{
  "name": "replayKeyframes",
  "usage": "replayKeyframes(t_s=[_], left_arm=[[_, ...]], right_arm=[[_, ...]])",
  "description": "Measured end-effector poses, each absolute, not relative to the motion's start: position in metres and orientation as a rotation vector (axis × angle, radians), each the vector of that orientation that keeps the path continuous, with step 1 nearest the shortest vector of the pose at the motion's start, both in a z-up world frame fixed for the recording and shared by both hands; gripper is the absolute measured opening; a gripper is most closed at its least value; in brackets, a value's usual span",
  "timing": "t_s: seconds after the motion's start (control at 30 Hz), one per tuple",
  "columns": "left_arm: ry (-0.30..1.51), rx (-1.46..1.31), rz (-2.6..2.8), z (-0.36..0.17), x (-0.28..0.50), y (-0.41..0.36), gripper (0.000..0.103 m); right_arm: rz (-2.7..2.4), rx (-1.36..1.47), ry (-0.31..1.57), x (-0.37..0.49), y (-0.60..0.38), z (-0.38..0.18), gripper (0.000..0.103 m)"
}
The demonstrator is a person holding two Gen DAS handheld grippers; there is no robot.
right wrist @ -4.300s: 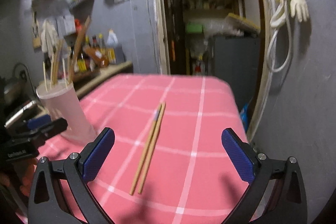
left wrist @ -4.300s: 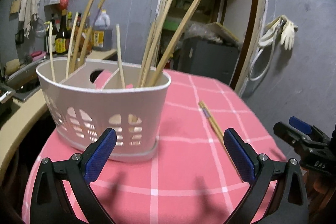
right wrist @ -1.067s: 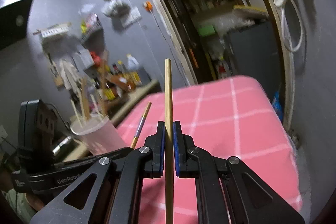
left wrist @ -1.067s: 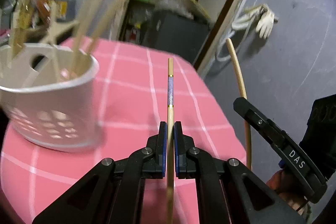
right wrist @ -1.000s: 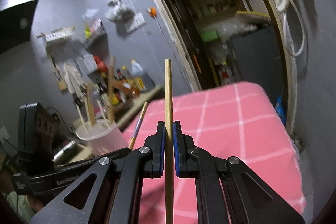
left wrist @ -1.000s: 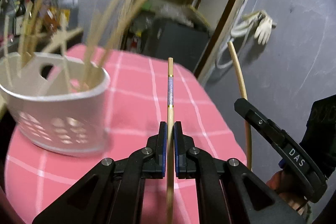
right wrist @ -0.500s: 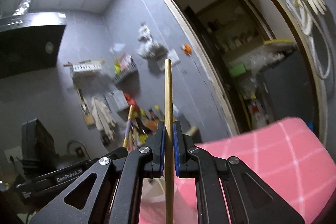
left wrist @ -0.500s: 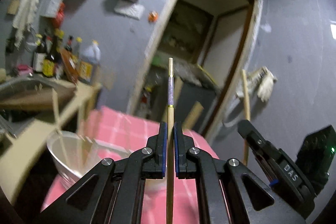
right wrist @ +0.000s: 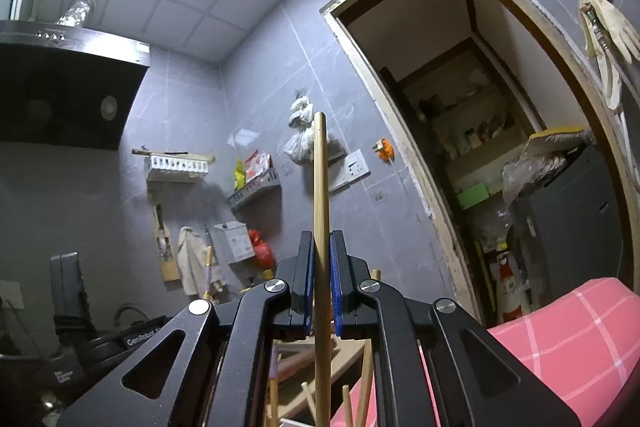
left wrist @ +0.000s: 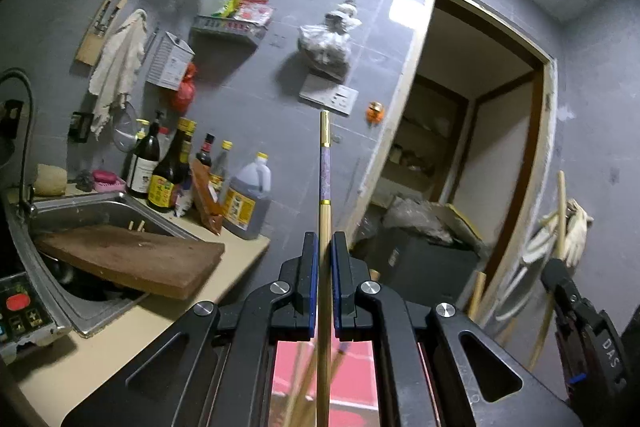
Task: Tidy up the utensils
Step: 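Lift both held chopsticks upright and carry them over the white caddy, then lower both chopsticks into the caddy slots and open both tools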
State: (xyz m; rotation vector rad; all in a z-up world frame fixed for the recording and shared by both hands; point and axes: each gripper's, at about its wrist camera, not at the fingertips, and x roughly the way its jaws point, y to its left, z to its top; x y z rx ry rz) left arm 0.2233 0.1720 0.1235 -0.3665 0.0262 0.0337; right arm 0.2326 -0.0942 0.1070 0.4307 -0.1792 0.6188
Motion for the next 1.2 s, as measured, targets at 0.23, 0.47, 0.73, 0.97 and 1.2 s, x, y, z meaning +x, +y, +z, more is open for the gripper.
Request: replayKeyframes(t_s=[0.23,0.47,0.73,0.97,1.2], left_arm=[[-0.013,-0.384,0.063,0.111,0.228,0.184,0.004],[-0.003,-0.426,0.077,0.092,0.223,0.178,0.004],[0.052,-0.402,0.067,0.078,0.224,0.166,0.004],[0.091,-0.368,0.065,0.066,0.223,0.156,0.005],[0.134,-0.362,0.057,0.058,0.223,0.152,0.005]], right_arm=[[0.578,0.408,-0.209,0.235,-0.086,0.094,0.006],[0.561,0.402,-0.185,0.240,-0.085,0.082,0.006],[0.546,0.349,-0.167,0.237,-0.075,0.071,0.006],[0.542,0.295,-0.147,0.231,-0.066,0.065,0.006],[0.543,0.274,-0.129,0.228,-0.064,0.062,0.006]])
